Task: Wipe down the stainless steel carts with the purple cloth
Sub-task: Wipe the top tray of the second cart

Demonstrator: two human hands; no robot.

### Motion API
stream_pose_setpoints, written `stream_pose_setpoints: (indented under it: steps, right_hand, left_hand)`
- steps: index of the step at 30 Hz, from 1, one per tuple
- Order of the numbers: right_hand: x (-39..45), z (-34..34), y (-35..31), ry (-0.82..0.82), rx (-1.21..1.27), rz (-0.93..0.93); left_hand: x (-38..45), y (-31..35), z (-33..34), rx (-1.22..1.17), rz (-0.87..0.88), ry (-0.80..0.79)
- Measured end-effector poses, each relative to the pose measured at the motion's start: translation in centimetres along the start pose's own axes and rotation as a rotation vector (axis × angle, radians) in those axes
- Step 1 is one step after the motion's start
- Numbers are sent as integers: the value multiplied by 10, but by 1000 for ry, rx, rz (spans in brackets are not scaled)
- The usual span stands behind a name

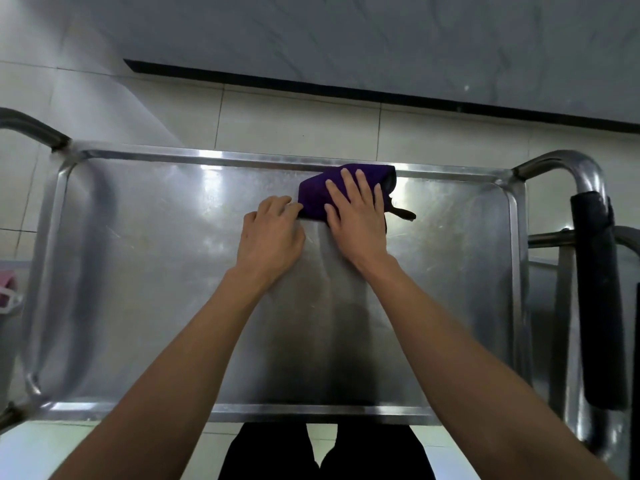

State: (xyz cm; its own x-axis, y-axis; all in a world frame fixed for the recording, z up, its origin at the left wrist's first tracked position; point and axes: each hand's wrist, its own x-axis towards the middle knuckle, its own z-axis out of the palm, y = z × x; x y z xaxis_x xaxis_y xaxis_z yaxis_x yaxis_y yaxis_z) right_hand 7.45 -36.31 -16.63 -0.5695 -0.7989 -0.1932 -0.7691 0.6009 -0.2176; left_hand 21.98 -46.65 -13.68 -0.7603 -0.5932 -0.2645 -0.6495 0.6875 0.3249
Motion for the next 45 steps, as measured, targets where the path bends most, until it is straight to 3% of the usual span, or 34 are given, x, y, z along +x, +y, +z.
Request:
stream_pose_setpoints:
  steps: [13,20,34,39,45]
  right_hand:
    - [-29,-33,148,30,54,250]
    - [-41,-41,224,81,69,354]
    - [-121,-20,197,62,58,362]
    - [-104,-18,174,48,32,382]
    - [-76,-6,98,21,25,318]
  left_hand:
    - [30,129,19,27,194,-137]
    - [34,172,39,153,163,-222]
    - [24,154,48,224,200,-236]
    - [-2,112,37,103,160,-124]
    - [-28,43,18,80,44,-42]
